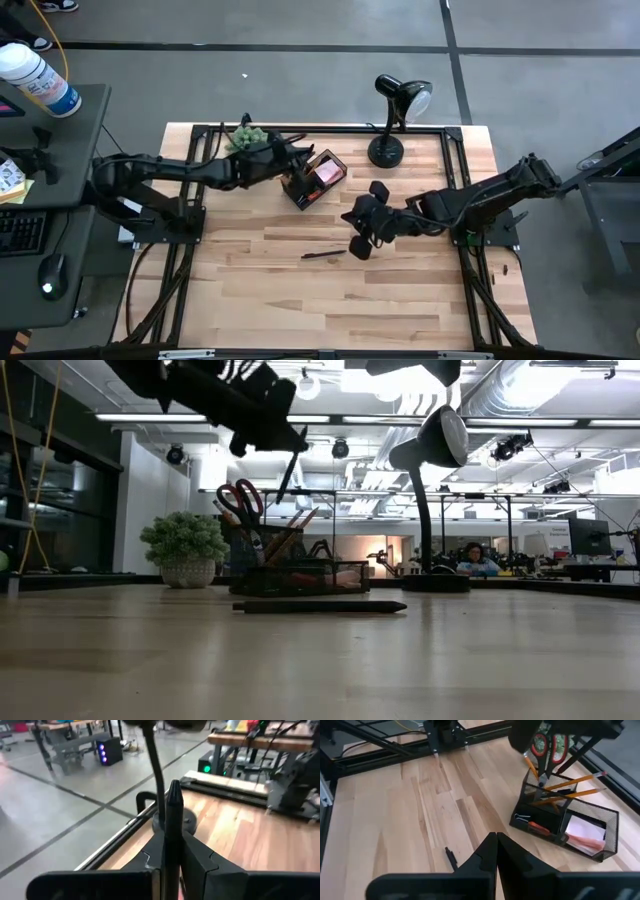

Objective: Pick and place office supplies into organizer
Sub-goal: Put the top black pen into the black desk organizer

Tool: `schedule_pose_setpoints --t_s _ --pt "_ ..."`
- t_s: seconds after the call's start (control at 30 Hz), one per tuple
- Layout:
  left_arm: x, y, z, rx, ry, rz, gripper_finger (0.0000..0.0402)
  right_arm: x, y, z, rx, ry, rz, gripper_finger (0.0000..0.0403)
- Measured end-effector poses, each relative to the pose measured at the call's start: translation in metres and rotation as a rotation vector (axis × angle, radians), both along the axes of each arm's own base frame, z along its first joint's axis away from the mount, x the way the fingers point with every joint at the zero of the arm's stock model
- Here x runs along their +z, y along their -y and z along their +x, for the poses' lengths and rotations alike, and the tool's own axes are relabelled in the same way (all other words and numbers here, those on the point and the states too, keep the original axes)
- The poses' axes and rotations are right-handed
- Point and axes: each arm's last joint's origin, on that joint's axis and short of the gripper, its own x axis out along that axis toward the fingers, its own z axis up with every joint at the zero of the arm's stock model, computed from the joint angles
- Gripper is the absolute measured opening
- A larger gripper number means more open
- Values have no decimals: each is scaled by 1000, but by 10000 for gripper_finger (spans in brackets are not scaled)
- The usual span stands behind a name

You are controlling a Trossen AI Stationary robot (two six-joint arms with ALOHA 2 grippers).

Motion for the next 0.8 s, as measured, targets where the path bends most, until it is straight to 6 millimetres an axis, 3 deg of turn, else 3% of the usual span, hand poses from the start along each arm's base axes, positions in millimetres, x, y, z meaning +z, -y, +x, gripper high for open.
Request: schedule_pose_setpoints --t_s 0.3,0.53,0.8 --pt "-20 -15 1 69 -44 -94 28 0 1 0 -10 2 -8 1" --pt "-34 -14 0 119 -131 -157 25 1 4 2 -23 9 -19 1" --pt "-37 -14 -2 133 -160 -173 31 1 7 3 -15 10 -36 2"
